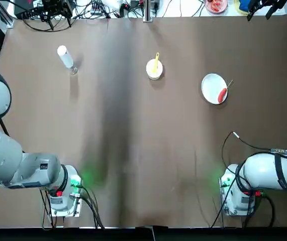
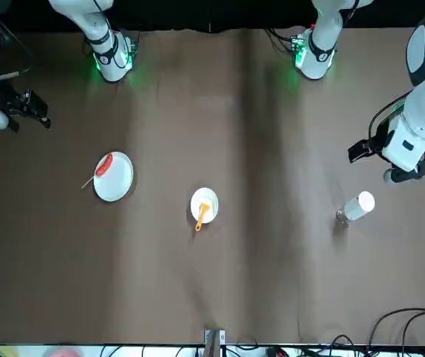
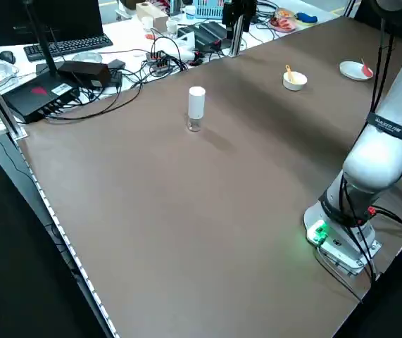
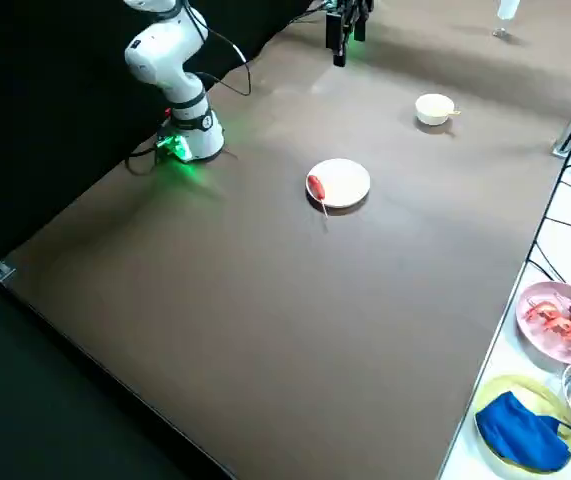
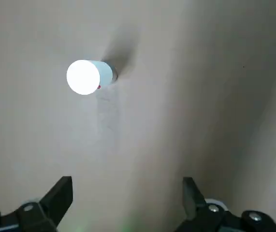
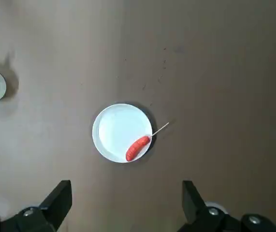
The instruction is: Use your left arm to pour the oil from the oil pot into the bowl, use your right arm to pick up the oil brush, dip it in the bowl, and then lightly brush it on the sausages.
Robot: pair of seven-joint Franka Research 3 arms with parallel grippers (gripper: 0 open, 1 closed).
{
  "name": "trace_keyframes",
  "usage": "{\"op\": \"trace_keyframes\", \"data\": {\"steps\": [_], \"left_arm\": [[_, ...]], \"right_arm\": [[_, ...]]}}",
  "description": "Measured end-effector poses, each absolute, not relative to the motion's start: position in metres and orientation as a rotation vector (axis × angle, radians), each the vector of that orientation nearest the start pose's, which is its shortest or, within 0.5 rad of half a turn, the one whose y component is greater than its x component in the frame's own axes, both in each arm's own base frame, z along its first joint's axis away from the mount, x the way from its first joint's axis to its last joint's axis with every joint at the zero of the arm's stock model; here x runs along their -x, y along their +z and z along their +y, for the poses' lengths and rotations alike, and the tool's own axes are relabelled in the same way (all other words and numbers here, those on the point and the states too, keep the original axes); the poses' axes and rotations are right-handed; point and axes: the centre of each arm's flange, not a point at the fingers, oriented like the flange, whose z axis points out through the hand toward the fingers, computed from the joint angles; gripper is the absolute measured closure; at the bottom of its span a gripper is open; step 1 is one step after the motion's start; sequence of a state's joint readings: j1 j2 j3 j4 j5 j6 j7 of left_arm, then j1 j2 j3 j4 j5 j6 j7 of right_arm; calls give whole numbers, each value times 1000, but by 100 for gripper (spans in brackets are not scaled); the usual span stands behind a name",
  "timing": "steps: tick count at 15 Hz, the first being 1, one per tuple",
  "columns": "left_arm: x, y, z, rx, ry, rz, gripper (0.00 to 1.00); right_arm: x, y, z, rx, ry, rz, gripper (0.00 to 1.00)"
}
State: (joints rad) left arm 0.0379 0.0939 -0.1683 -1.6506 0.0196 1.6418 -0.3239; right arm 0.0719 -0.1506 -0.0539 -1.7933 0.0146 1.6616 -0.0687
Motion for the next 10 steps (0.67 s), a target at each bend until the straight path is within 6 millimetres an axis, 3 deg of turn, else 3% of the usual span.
{"op": "trace_keyframes", "data": {"steps": [10], "left_arm": [[-576,540,-70,3097,153,-295,0]], "right_arm": [[-510,605,14,3115,10,-148,0]]}}
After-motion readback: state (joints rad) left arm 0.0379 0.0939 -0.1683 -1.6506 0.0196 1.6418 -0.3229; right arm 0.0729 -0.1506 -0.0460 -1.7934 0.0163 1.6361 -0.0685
